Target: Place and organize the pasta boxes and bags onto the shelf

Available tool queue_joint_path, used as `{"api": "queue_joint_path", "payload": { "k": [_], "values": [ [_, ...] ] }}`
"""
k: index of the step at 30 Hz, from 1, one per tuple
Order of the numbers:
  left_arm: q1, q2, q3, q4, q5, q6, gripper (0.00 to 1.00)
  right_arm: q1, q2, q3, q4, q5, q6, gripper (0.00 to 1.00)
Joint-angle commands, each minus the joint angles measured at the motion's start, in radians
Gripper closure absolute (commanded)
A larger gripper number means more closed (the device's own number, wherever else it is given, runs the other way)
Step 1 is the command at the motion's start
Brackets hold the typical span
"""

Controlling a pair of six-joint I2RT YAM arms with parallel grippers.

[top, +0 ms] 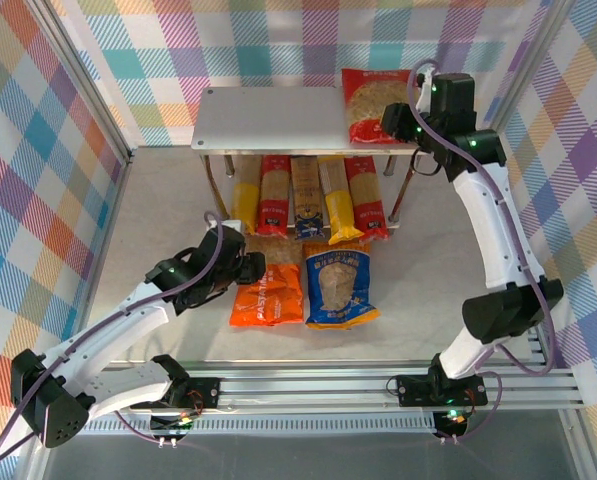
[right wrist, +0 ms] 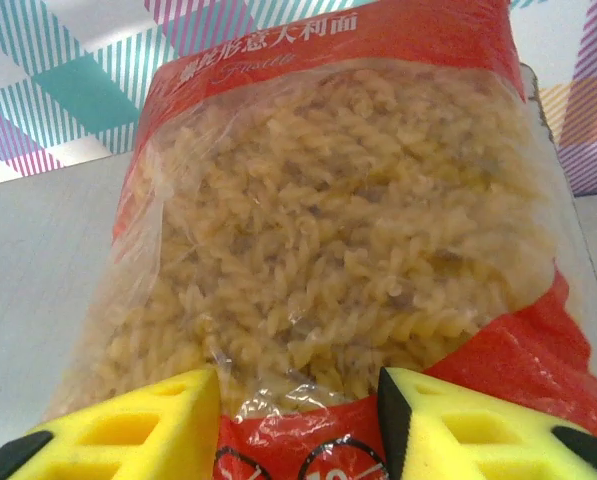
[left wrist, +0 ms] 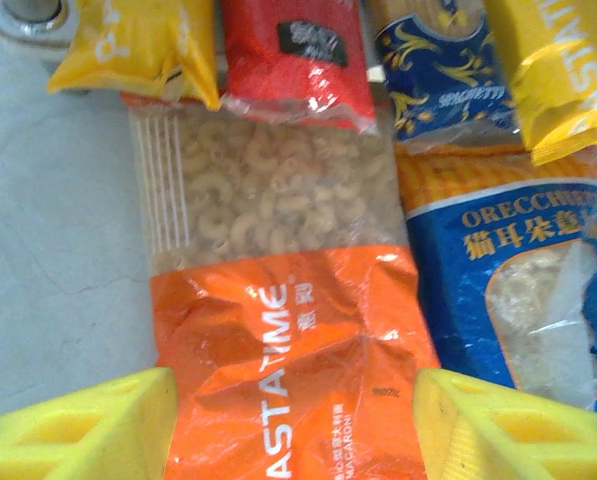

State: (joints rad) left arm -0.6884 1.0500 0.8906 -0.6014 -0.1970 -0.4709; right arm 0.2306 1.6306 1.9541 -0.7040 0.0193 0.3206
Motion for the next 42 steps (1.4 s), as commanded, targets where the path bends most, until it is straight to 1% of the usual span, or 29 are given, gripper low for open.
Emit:
{"api": "queue_joint_path", "payload": {
  "k": [1, 5, 9, 12, 15, 16, 18, 20, 24, 28, 34, 35, 38, 42],
  "values": [
    [0.008, -0.016, -0.043, -0.037, -0.020, -0.038, 0.37, 0.007, -0.066, -0.034, 0.029, 0.023, -0.014, 0.52],
    [0.000, -0.024, -0.072, -0.039, -0.041, -0.062, 0.36, 0.007, -0.081, -0.018, 0.031, 0.008, -0.032, 0.49],
    [-0.032, -0.033, -0.101, -0.034, -0.090, -0.100, 0.34, 0.007, -0.142, -0.033, 0.072, -0.086, -0.035, 0.39],
    [-0.066, -0.023, -0.113, -0.038, -0.129, -0.129, 0.34, 0.009, -0.187, -0.006, 0.030, -0.157, -0.039, 0.34],
    [-0.102, 0.003, -0.126, -0.023, -0.142, -0.163, 0.33, 0.020, -0.258, -0.038, 0.008, -0.178, -0.045, 0.30],
    [-0.112, 0.016, -0.134, -0.010, -0.145, -0.173, 0.32, 0.025, -0.288, -0.064, 0.008, -0.190, -0.050, 0.26],
    [-0.130, 0.037, -0.153, 0.032, -0.148, -0.193, 0.24, 0.034, -0.337, -0.109, -0.005, -0.221, -0.057, 0.23],
    [-0.134, 0.063, -0.170, 0.078, -0.154, -0.210, 0.23, 0.046, -0.382, -0.156, -0.027, -0.245, -0.060, 0.22],
    [-0.137, 0.147, -0.156, 0.123, -0.190, -0.214, 0.21, 0.062, -0.492, -0.294, -0.013, -0.257, -0.035, 0.19],
    [-0.148, 0.247, -0.104, 0.155, -0.243, -0.193, 0.21, 0.063, -0.582, -0.384, -0.005, -0.229, -0.019, 0.18],
    [-0.151, 0.393, -0.035, 0.187, -0.225, -0.178, 0.19, 0.063, -0.635, -0.409, -0.020, -0.206, -0.023, 0.11],
    [-0.151, 0.412, -0.033, 0.200, -0.214, -0.175, 0.16, 0.063, -0.639, -0.411, -0.022, -0.206, -0.022, 0.09],
    [-0.151, 0.459, -0.029, 0.237, -0.185, -0.169, 0.13, 0.062, -0.644, -0.421, -0.016, -0.206, -0.024, 0.08],
    [-0.151, 0.522, -0.008, 0.237, -0.180, -0.165, 0.09, 0.063, -0.641, -0.429, -0.005, -0.205, -0.024, 0.07]
  ]
}}
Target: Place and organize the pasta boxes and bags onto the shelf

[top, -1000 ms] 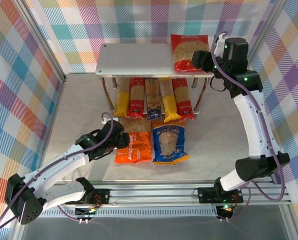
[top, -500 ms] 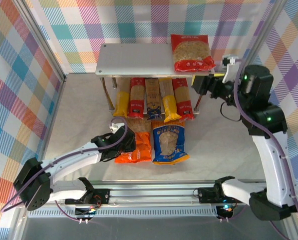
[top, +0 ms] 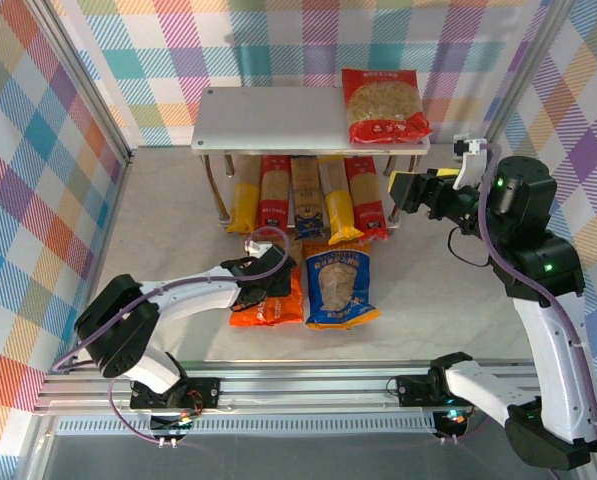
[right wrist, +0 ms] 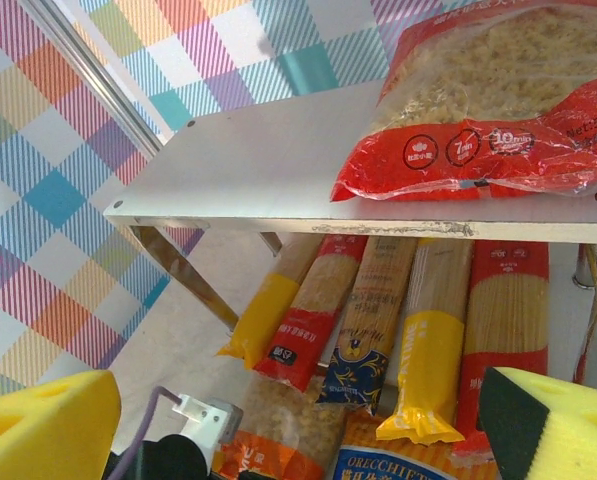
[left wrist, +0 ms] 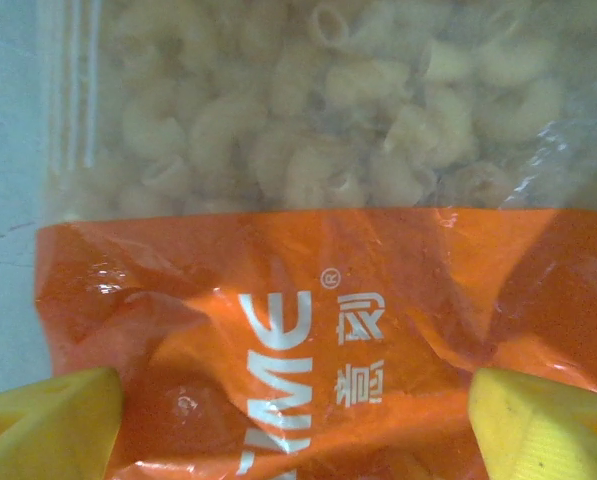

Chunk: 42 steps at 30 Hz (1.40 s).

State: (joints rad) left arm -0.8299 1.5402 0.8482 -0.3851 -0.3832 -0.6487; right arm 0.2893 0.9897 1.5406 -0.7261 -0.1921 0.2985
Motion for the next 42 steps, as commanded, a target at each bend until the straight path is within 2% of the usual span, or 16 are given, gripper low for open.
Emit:
{"api": "queue_joint_path", "payload": {
  "k": [1, 8, 12, 14, 16, 18, 24, 27, 28, 30, 35, 38, 42],
  "values": [
    [-0.008, 0.047, 0.040, 0.016, 0.005, 0.013, 0.07, 0.003, 0.000, -0.017, 0.020, 0.006, -0.002, 0.07],
    [-0.004, 0.125, 0.068, 0.049, 0.042, 0.022, 0.05, 0.004, -0.006, -0.031, 0.031, 0.020, -0.006, 0.06],
    [0.005, 0.142, 0.070, 0.040, 0.055, 0.026, 0.10, 0.003, -0.007, -0.036, 0.027, 0.023, -0.007, 0.04],
    [0.017, 0.140, 0.058, 0.041, 0.076, 0.026, 0.20, 0.004, -0.008, -0.042, 0.027, 0.025, -0.008, 0.04],
    [0.032, 0.138, 0.040, 0.051, 0.105, 0.025, 0.35, 0.004, -0.009, -0.048, 0.031, 0.026, -0.006, 0.04],
    [0.044, 0.136, 0.023, 0.062, 0.126, 0.026, 0.43, 0.004, -0.008, -0.052, 0.033, 0.024, -0.005, 0.04],
    [0.061, 0.137, 0.011, 0.072, 0.180, 0.044, 0.57, 0.004, -0.014, -0.063, 0.034, 0.029, 0.002, 0.04],
    [0.063, 0.137, 0.014, 0.065, 0.194, 0.057, 0.61, 0.003, -0.022, -0.069, 0.034, 0.035, 0.007, 0.04],
    [0.065, 0.138, 0.016, 0.060, 0.199, 0.064, 0.65, 0.003, -0.023, -0.071, 0.034, 0.038, 0.007, 0.04],
    [0.065, 0.134, 0.018, 0.050, 0.197, 0.069, 0.82, 0.003, -0.028, -0.074, 0.034, 0.043, 0.007, 0.04],
    [0.068, 0.120, 0.015, 0.040, 0.210, 0.089, 0.87, 0.004, -0.035, -0.074, 0.033, 0.049, 0.013, 0.03],
    [0.068, 0.108, 0.014, 0.032, 0.226, 0.105, 1.00, 0.004, -0.033, -0.076, 0.026, 0.044, 0.018, 0.03],
    [0.068, 0.058, -0.009, 0.026, 0.226, 0.119, 1.00, 0.004, -0.032, -0.083, 0.012, 0.041, 0.024, 0.03]
  ]
}}
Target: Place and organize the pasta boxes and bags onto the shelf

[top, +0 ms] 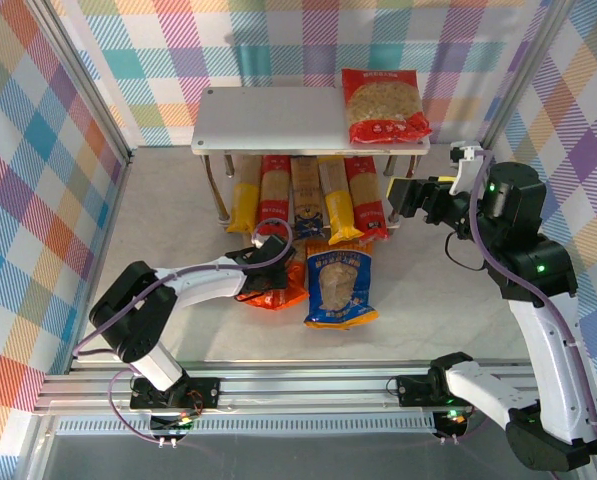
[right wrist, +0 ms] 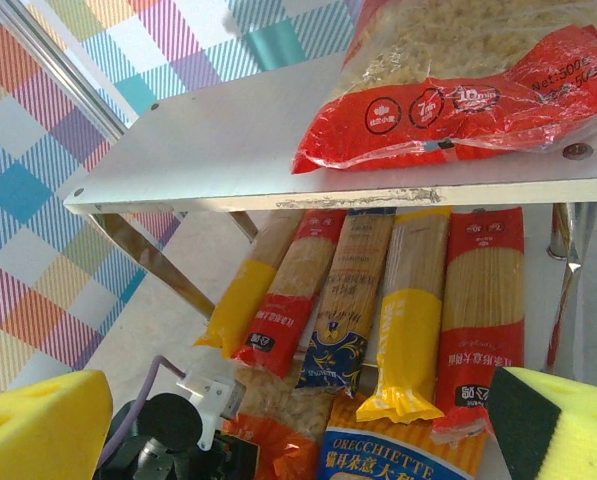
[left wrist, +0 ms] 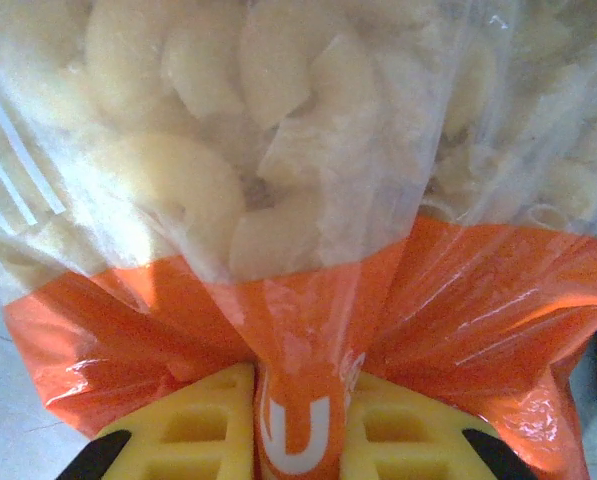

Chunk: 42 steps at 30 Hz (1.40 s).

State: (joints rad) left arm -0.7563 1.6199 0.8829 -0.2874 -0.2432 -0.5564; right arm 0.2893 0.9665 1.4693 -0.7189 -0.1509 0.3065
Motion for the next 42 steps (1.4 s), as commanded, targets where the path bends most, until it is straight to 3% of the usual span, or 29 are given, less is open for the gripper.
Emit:
{"api": "queue_joint_path", "payload": {
  "k": [1, 17, 31, 42],
  "values": [
    [-0.005, -0.042, -0.052, -0.074, 0.086, 0.031, 1.00, 0.004, -0.011, -0.017, -0.001, 0.003, 0.018, 0.03],
    [-0.005, -0.389, -0.011, -0.268, 0.120, 0.085, 1.00, 0.005, 0.002, -0.183, 0.010, -0.059, 0.098, 0.04],
    [-0.006, -0.665, 0.202, -0.537, 0.112, 0.124, 1.00, 0.006, -0.007, -0.232, 0.016, -0.074, 0.110, 0.03],
    [-0.006, -0.743, 0.423, -0.639, 0.124, 0.189, 1.00, 0.018, 0.019, -0.275, 0.020, -0.076, 0.114, 0.04]
  ]
}}
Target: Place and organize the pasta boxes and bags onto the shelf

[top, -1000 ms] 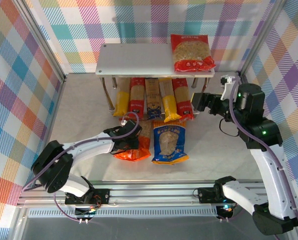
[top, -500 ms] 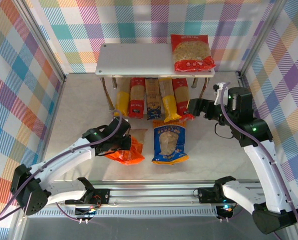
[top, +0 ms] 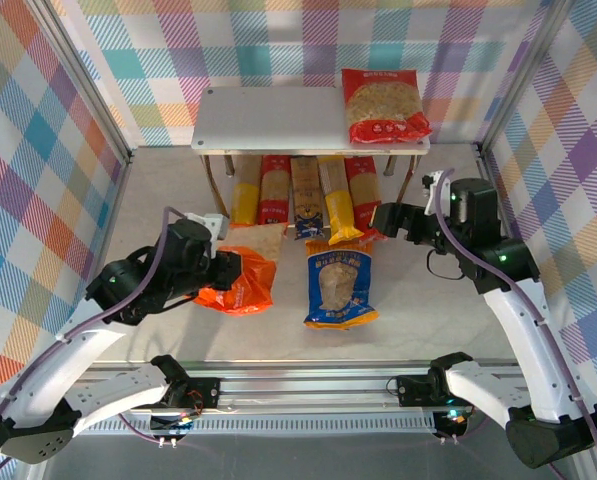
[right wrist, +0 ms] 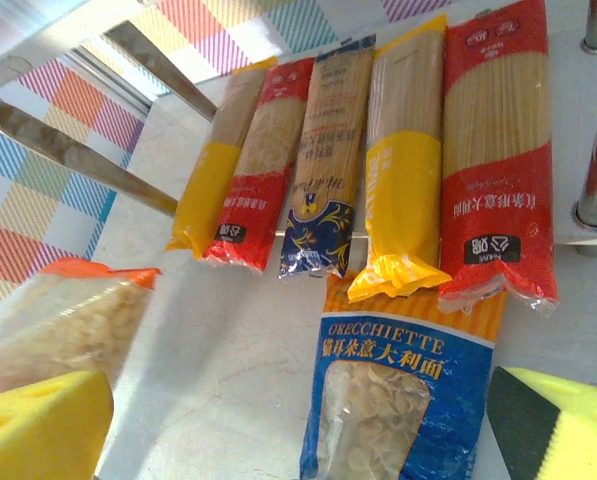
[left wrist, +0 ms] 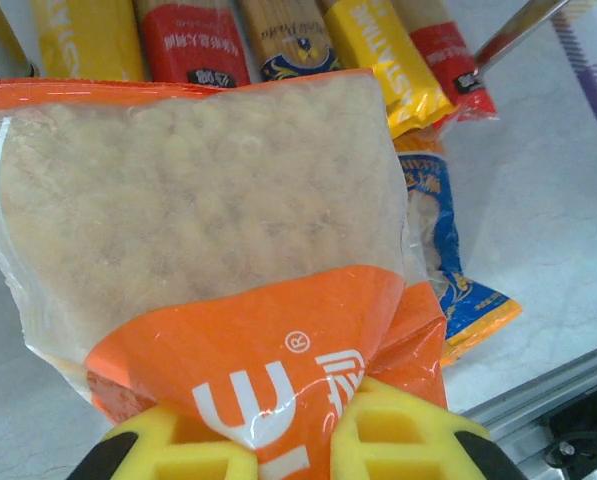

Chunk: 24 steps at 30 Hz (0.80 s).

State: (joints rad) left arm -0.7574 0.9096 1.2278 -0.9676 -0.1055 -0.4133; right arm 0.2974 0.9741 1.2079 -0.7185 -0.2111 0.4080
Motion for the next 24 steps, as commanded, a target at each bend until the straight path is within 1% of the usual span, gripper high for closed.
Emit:
{"api": "queue_joint_path", "payload": {
  "k": [1, 5, 11, 14, 17, 20, 22, 24],
  "values": [
    [-0.004, -0.029, 0.106, 0.039, -0.020, 0.061, 1.00, 0.013, 0.019, -0.017, 0.019, -0.016, 0.012, 0.04],
    [-0.004, 0.007, 0.230, 0.033, -0.054, 0.128, 1.00, 0.031, 0.045, -0.022, 0.021, -0.014, 0.011, 0.03],
    [-0.005, 0.102, 0.422, 0.069, -0.052, 0.235, 1.00, 0.075, 0.078, -0.015, 0.034, -0.004, 0.014, 0.04],
    [-0.004, 0.151, 0.522, 0.074, -0.070, 0.284, 1.00, 0.098, 0.090, -0.013, 0.037, 0.004, 0.015, 0.03],
    [-0.003, 0.194, 0.606, 0.093, -0.104, 0.330, 1.00, 0.121, 0.101, -0.018, 0.045, 0.011, 0.020, 0.03],
    [-0.001, 0.241, 0.679, 0.117, -0.167, 0.384, 1.00, 0.147, 0.116, -0.022, 0.056, 0.015, 0.024, 0.03],
    [0.004, 0.271, 0.709, 0.163, -0.207, 0.421, 1.00, 0.169, 0.132, -0.018, 0.061, 0.019, 0.026, 0.03],
    [0.011, 0.298, 0.714, 0.222, -0.221, 0.447, 1.00, 0.194, 0.149, -0.013, 0.067, 0.022, 0.030, 0.03]
  ]
}}
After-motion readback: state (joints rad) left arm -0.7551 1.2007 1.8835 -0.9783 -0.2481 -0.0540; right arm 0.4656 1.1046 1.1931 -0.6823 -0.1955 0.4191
